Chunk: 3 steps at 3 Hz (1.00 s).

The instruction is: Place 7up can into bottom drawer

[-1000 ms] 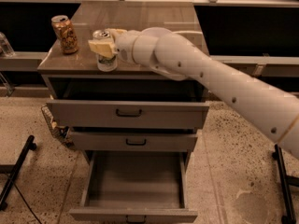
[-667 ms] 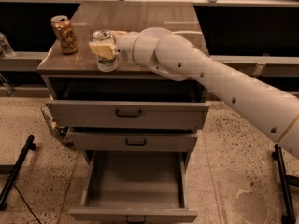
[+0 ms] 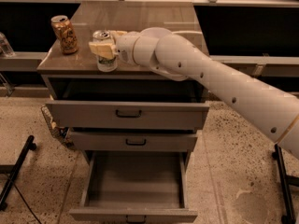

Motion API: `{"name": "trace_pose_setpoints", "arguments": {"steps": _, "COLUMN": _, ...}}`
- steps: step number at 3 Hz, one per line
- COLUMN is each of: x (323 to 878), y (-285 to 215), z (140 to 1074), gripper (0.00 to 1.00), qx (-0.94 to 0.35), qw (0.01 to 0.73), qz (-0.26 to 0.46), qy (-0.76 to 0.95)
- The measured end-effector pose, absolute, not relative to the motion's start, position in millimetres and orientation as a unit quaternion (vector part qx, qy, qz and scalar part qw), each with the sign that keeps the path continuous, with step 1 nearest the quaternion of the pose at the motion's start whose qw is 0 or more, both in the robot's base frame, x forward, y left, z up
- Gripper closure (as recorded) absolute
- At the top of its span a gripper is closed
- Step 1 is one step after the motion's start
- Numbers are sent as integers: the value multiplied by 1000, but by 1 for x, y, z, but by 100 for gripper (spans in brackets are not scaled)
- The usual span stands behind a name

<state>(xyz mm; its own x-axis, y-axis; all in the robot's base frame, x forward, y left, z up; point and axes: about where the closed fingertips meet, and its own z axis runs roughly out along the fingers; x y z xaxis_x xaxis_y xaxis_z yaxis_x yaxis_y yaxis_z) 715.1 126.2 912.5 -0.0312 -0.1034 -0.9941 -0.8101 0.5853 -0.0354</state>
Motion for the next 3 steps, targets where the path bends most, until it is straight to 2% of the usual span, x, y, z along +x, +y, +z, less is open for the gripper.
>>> {"name": "trace_pose_setpoints", "arguments": {"steps": 3, "x": 715, "y": 126, "z": 913, "gripper": 100, "qx": -348, "qw": 603, "qz": 293, "qy": 655}}
